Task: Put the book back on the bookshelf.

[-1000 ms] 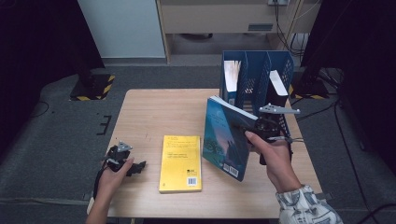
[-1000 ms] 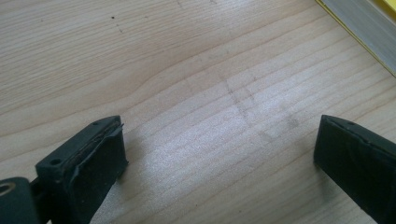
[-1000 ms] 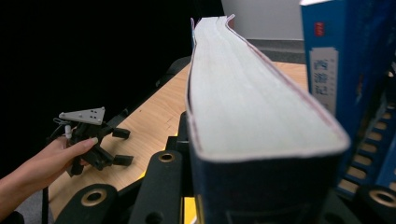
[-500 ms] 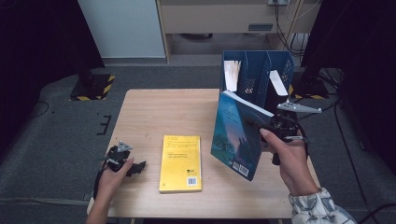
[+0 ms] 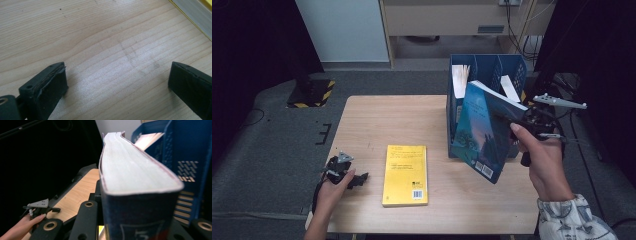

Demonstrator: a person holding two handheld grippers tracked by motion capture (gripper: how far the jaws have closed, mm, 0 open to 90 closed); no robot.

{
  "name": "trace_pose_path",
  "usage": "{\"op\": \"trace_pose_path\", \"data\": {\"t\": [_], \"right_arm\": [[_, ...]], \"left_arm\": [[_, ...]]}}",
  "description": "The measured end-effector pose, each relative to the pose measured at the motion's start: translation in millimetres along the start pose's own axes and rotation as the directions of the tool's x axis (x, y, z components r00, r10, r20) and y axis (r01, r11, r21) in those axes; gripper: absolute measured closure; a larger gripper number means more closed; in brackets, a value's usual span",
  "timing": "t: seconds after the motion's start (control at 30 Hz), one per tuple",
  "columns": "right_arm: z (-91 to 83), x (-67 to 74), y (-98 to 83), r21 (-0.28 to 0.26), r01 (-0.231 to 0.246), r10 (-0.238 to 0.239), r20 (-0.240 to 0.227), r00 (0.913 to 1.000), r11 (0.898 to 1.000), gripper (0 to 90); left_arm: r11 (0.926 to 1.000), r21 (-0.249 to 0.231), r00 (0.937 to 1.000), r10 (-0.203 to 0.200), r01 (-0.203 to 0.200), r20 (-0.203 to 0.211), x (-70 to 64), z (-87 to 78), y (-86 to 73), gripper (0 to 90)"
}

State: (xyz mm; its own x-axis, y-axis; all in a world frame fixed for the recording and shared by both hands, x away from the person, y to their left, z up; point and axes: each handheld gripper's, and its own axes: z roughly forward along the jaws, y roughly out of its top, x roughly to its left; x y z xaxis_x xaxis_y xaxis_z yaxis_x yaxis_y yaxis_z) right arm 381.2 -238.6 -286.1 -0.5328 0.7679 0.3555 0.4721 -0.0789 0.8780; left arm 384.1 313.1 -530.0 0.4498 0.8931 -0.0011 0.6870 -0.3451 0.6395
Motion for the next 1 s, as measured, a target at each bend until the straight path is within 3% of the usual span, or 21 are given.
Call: {"op": "trace_pose_path", "data": {"t": [0.2, 0.33, 0.43, 0.77, 1.0], "right_arm": [[-4.4, -12.0, 11.8, -0.009, -0.007, 0.007, 0.079, 0.9969, 1.0, 73.6], [-3.9, -17.3, 18.6, -0.013, 0.015, -0.014, 0.127, 0.9919, 1.0, 73.5], [-2.9, -19.4, 21.7, -0.016, 0.011, -0.009, 0.142, 0.9899, 1.0, 73.6], [19.5, -29.6, 38.9, -0.01, 0.024, -0.02, 0.256, 0.9663, 1.0, 73.6], [38.0, -35.9, 45.7, -0.021, 0.037, -0.028, 0.339, 0.9404, 0.999, 73.7]], "left_arm": [[1.0, 0.0, 1.0, 0.0, 0.0, 0.0, 0.0, 0.0, -0.1, 1.3], [1.0, 0.001, 1.0, 0.0, 0.0, 0.0, 0.0, 0.0, 0.1, 1.3], [1.0, 0.001, 1.0, 0.0, 0.0, 0.0, 0.0, 0.0, 0.1, 1.2], [1.0, 0.004, 1.0, 0.0, 0.0, 0.001, 0.0, 0.5, 0.6, 0.7], [1.0, 0.001, 1.0, 0.002, -0.002, 0.004, 0.5, 0.8, 0.5, 0.3]]}}
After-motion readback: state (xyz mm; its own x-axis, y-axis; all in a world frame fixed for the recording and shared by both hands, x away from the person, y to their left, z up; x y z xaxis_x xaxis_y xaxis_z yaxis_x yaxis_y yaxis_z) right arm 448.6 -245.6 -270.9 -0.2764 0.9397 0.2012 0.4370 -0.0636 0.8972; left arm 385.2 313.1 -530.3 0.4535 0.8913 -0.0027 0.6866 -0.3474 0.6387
